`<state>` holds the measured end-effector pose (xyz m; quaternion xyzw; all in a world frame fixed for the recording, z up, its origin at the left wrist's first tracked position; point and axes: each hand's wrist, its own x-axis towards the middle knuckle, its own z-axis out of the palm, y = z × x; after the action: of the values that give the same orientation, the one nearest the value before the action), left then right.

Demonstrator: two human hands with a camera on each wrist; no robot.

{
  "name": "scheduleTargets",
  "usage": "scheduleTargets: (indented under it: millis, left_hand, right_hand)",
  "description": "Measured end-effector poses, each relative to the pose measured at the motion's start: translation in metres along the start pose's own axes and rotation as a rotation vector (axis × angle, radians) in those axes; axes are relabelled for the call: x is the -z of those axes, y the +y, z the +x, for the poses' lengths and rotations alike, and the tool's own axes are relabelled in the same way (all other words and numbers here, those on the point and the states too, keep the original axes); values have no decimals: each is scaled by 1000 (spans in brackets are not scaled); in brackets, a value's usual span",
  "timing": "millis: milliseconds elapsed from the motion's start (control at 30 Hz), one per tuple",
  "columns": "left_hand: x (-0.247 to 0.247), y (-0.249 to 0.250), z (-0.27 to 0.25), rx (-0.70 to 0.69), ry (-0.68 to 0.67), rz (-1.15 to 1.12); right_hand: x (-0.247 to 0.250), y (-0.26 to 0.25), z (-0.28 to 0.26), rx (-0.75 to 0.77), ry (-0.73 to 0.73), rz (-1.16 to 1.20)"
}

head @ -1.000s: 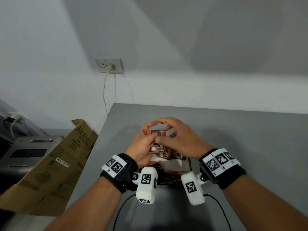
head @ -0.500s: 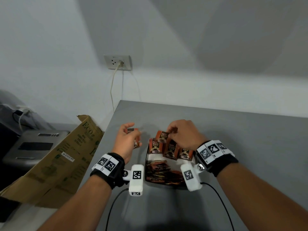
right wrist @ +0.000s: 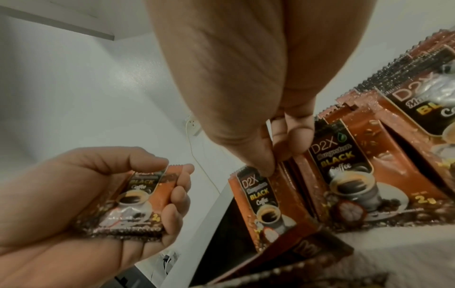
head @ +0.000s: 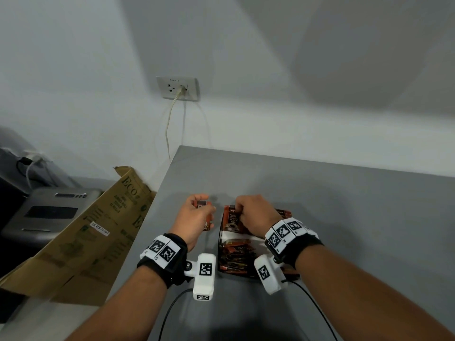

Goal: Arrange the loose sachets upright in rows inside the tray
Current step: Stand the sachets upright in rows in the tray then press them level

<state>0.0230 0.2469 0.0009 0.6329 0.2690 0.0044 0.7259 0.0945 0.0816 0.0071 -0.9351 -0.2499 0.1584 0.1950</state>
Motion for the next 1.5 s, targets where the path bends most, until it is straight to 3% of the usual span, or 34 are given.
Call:
scheduleTargets:
  millis: [300,400,500,633,700,833,933,1100,1500]
  left_hand:
    - [-6,-2,0,-7,-53,50]
    - [-11,1,-5,-49,-146,60]
    - [-21,8,-12,-87,-272,75]
    - [-36,16,-17,-136,-339,120]
    - [-39,18,-17,-135,-327,118]
    - [-32,17,-14,-113,-161,88]
    - [-26,14,-12,-102,-85,122]
    - [-27,5,-16,-83,-94,198]
    - [-26,1,-21,-37,-115,233]
  right_hand:
    - [6,8,-3,12,89,73]
    - [19,6,-13,15,163,268]
    - [33,-2,-24,47,135,475]
    - [42,-9,-32,91,135,468]
    - [47,-6,-34,88,145,447]
    - [67,23,-36,-23,262,368]
    - [61,44,-40,-85,163,231]
    - [20,50,-39,-93,-5,75]
    - [7,45,-30,-78,97,-35]
